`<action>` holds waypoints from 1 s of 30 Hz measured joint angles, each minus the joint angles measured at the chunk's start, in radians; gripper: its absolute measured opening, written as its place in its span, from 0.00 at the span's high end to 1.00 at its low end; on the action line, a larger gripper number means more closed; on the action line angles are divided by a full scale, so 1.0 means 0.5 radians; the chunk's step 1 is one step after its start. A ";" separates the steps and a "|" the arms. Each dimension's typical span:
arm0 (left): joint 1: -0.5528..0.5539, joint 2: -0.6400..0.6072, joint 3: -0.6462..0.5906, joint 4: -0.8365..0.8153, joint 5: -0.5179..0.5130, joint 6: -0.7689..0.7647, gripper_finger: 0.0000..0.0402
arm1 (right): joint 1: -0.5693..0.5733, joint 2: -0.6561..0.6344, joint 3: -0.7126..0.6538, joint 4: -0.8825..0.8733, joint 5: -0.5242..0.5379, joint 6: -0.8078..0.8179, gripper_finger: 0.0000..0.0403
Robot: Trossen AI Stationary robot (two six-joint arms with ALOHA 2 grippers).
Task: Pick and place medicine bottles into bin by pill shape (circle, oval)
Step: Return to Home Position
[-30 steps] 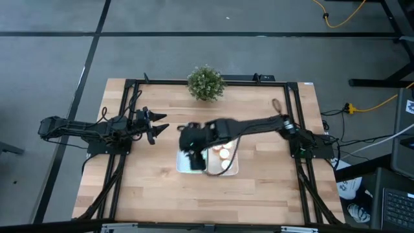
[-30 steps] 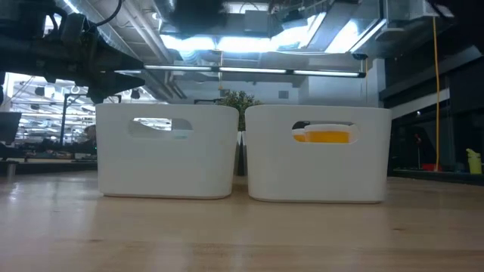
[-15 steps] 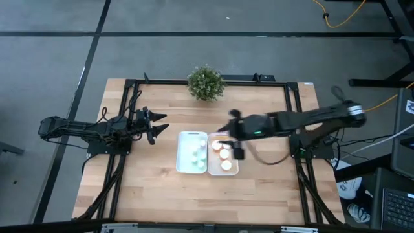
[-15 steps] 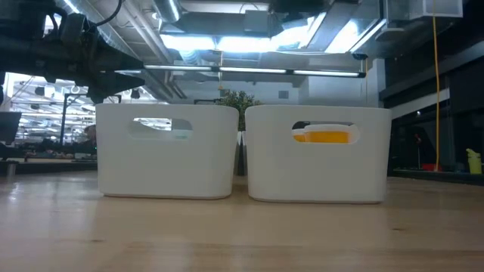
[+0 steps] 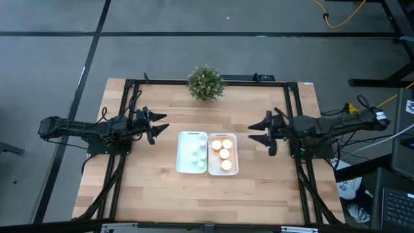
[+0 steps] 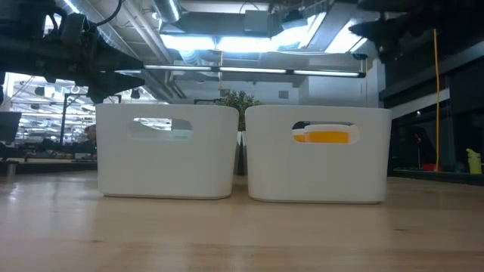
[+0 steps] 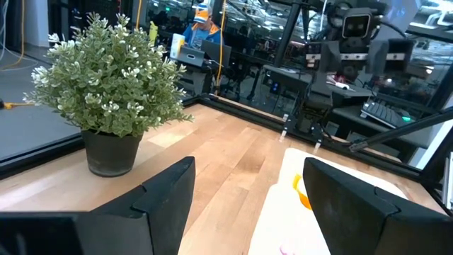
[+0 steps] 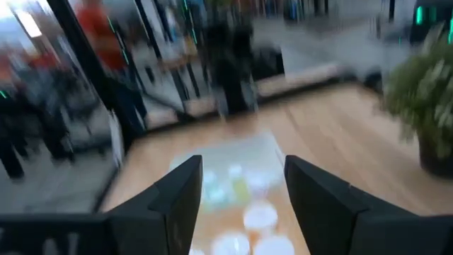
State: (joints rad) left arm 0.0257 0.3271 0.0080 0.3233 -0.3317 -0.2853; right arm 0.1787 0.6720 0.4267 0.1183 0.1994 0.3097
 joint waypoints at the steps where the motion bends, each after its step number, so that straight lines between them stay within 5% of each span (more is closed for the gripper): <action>1: 0.000 -0.001 0.000 0.000 0.000 0.000 0.36 | 0.000 -0.083 -0.061 0.089 0.003 -0.004 0.49; 10: 0.000 -0.001 0.000 0.000 0.000 0.000 0.36 | 0.000 -0.699 -0.363 0.205 0.002 -0.808 0.49; 30: 0.000 0.000 0.000 0.000 0.001 0.000 0.36 | 0.000 -0.916 -0.436 0.066 -0.138 -0.681 0.49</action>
State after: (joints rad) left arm 0.0257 0.3271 0.0079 0.3233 -0.3313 -0.2852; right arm 0.1787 0.2142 0.2085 0.1513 0.1303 -0.0307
